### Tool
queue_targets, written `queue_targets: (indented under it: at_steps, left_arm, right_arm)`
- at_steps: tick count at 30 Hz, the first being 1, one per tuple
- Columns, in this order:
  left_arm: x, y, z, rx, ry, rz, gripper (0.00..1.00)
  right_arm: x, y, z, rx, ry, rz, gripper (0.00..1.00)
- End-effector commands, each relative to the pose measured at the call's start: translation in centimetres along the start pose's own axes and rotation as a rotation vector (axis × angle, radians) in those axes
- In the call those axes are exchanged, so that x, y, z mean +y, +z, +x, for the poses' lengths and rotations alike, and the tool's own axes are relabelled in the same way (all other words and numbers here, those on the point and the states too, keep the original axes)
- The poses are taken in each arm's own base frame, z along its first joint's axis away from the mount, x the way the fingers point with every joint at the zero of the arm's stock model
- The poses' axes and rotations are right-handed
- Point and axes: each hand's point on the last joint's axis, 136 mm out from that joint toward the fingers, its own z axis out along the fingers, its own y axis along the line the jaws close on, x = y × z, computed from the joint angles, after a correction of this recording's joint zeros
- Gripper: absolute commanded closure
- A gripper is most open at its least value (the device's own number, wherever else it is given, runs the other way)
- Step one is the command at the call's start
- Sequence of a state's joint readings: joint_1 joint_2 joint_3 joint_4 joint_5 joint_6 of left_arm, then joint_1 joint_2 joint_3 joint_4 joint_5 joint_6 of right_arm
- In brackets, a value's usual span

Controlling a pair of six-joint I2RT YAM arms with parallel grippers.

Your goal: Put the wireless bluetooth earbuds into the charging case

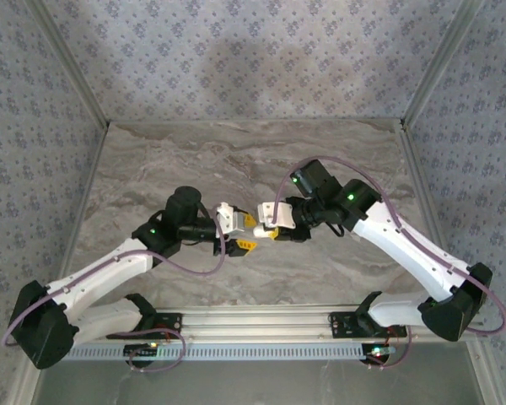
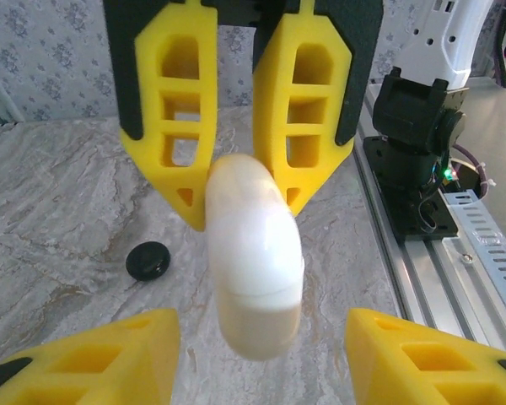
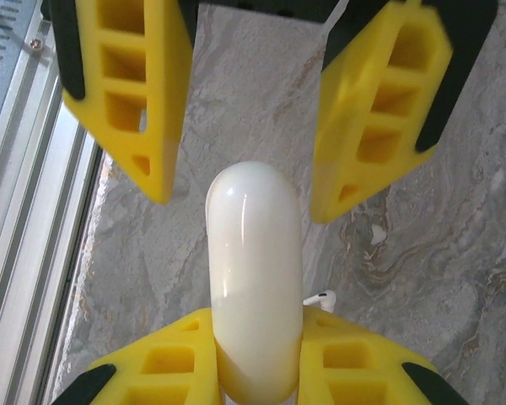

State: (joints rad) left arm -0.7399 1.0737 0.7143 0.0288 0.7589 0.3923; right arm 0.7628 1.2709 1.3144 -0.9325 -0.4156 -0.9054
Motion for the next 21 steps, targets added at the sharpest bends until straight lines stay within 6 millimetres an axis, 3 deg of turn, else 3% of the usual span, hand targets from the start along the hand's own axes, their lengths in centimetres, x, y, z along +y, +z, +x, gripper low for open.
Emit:
queue_targets:
  at_steps: [1,21]
  left_arm:
    - [-0.1,0.1,-1.8,-0.042,0.038,0.020,0.48]
    - [0.0,-0.1,-2.4,-0.081,0.027,0.005,0.71]
  right_arm:
    - [-0.1,0.1,-1.6,-0.063,-0.002,-0.012,0.82]
    - [0.1,1.1,-1.5,-0.081,0.063,-0.035,0.82]
